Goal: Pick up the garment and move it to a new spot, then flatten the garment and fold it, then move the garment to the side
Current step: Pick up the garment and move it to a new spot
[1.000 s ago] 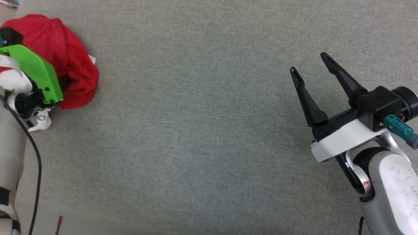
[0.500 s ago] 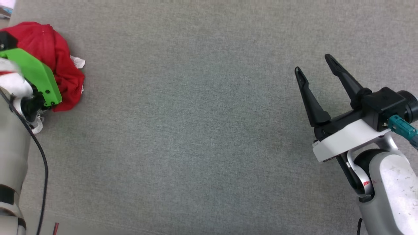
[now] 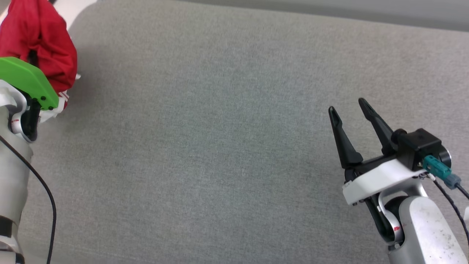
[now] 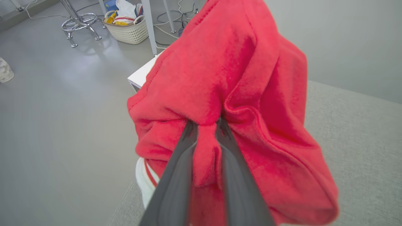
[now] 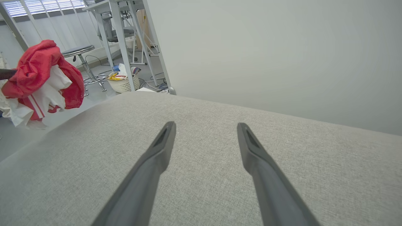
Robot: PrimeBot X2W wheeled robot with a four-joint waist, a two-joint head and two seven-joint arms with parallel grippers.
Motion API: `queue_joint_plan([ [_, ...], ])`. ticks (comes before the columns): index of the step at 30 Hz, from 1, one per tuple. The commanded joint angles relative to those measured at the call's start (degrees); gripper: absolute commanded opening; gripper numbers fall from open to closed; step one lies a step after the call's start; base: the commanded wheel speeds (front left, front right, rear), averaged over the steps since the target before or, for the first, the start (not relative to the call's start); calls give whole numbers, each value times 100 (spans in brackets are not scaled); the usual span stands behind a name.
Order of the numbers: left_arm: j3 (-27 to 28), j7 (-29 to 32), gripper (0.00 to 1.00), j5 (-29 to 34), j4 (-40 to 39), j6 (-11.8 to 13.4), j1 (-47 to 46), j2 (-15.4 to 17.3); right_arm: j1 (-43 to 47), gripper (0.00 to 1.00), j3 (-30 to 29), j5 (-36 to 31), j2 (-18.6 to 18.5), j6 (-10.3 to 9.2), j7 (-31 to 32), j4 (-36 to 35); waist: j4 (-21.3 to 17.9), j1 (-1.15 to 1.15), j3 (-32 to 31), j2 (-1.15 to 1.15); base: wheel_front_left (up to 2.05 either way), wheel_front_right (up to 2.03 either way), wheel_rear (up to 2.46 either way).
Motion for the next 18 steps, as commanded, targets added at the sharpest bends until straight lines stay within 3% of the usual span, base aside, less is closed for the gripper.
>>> queue_joint_plan([
  [1,-6,-137,0,11,-91,6,123,-60,108,100,-42,35,30,-4,-58,40,-170,0,-467,0,0,0,0],
  [9,-106,-397,0,-67,-808,-7,499,-475,481,100,-236,11,186,-4,-120,139,-657,0,-902,0,0,0,0],
  [18,-721,125,0,-32,-1924,-138,1197,-1076,746,100,-444,-48,273,-4,-69,139,-1338,0,-1150,0,0,0,0],
])
